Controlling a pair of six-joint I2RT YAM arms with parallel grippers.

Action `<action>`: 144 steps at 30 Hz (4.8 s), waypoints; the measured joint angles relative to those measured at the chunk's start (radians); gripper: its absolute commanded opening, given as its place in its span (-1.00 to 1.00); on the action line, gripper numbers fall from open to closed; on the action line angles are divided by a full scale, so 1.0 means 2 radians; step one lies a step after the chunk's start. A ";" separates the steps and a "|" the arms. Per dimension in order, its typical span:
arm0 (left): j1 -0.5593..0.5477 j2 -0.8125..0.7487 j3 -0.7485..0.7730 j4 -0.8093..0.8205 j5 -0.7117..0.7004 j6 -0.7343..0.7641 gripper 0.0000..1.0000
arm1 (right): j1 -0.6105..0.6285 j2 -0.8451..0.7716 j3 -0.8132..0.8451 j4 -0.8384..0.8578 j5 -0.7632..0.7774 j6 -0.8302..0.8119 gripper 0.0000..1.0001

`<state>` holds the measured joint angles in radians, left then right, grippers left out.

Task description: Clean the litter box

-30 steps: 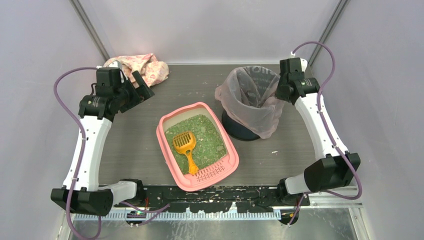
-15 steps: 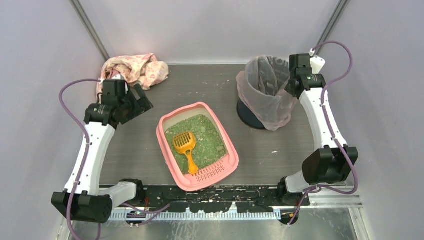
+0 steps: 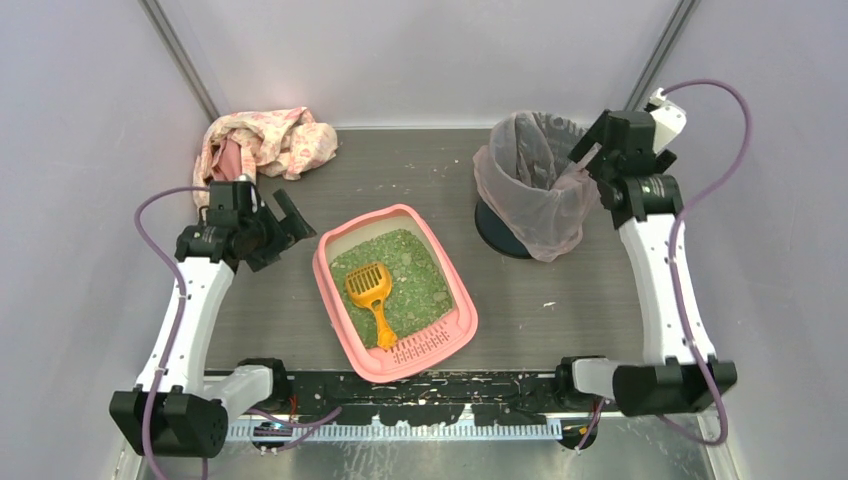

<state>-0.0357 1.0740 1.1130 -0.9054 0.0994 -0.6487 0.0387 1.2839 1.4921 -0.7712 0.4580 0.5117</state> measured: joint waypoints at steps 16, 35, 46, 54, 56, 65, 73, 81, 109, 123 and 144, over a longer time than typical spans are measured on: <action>0.074 -0.052 -0.127 0.054 0.174 -0.024 0.78 | 0.030 -0.097 -0.035 0.072 -0.271 -0.100 0.89; 0.237 -0.006 -0.206 0.325 0.402 -0.094 0.10 | 0.101 0.026 -0.066 0.102 -0.363 -0.137 0.91; 0.246 -0.021 -0.271 0.377 0.432 -0.052 -0.18 | 0.117 0.062 -0.055 0.117 -0.361 -0.145 0.91; 0.246 -0.021 -0.297 0.407 0.406 -0.066 -0.16 | 0.124 0.061 -0.023 0.104 -0.367 -0.130 0.91; 0.246 -0.021 -0.318 0.427 0.401 -0.077 -0.16 | 0.126 0.061 -0.011 0.109 -0.375 -0.119 0.91; 0.245 -0.009 -0.369 0.496 0.385 -0.109 -0.16 | 0.128 0.057 0.012 0.145 -0.410 -0.065 0.91; 0.235 0.025 -0.398 0.547 0.387 -0.120 -0.16 | 0.129 0.058 0.022 0.146 -0.415 -0.058 0.91; 0.218 0.059 -0.405 0.591 0.387 -0.129 -0.17 | 0.131 0.063 0.028 0.145 -0.415 -0.058 0.91; 0.199 0.377 -0.434 1.130 0.476 -0.314 -1.00 | 0.137 0.079 0.070 0.095 -0.406 -0.068 0.90; 0.165 0.459 -0.328 1.176 0.425 -0.349 -1.00 | 0.137 0.086 0.111 0.071 -0.389 -0.085 0.90; 0.153 0.450 -0.316 1.139 0.375 -0.352 -1.00 | 0.137 0.105 0.115 0.058 -0.381 -0.085 0.90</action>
<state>0.2710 1.9736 0.4808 1.3724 0.8486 -1.3537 0.3126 1.4948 1.7229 -0.6559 -0.3038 0.3416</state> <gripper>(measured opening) 0.074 0.952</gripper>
